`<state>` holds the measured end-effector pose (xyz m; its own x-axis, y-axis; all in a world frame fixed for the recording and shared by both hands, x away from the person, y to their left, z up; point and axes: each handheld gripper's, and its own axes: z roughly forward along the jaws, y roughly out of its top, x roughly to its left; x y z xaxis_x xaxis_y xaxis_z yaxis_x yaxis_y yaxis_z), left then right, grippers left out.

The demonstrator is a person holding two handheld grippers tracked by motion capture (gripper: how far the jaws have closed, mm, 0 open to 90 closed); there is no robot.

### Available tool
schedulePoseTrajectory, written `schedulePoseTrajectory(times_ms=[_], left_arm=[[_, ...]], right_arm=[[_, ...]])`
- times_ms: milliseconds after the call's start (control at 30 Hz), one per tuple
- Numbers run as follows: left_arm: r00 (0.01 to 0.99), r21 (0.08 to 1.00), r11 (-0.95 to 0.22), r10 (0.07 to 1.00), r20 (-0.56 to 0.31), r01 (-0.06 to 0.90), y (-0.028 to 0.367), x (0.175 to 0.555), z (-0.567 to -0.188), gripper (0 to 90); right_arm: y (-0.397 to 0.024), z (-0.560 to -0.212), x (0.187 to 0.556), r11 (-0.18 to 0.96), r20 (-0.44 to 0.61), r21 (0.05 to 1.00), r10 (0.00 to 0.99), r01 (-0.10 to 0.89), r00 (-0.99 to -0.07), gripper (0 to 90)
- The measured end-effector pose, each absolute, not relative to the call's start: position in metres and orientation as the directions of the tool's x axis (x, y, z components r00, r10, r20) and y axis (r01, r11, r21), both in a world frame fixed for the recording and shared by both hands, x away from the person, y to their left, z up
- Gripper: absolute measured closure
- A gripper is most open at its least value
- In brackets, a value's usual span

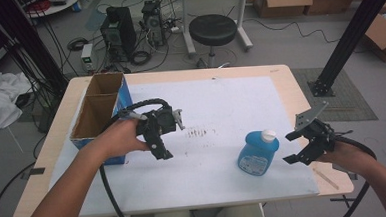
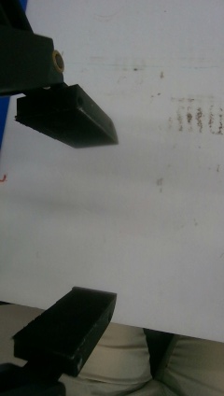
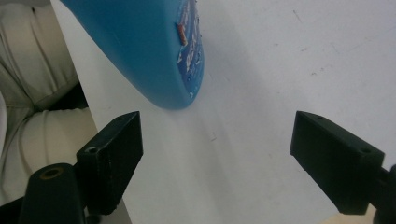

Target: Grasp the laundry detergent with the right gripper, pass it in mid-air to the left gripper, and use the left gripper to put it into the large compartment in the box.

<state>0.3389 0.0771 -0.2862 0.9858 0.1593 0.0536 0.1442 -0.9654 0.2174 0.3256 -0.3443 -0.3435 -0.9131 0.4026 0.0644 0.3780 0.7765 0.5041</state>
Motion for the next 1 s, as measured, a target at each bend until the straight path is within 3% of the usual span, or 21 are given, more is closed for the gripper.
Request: schedulePoseTrajectory(times_ms=[567, 1000], left_arm=[[0.984, 0.223, -0.963, 0.169, 0.050, 0.154, 0.076, 0.340, -0.289, 21.2], [0.983, 0.225, -0.961, 0.175, 0.048, 0.160, 0.078, 0.341, -0.290, 21.2]], right_arm=[[-0.342, -0.363, 0.311, 0.725, 0.076, 0.575, 0.416, 0.380, -0.906, 16.5], [-0.344, -0.377, 0.300, 0.610, 0.085, 0.700, 0.446, 0.372, -0.891, 16.4]])
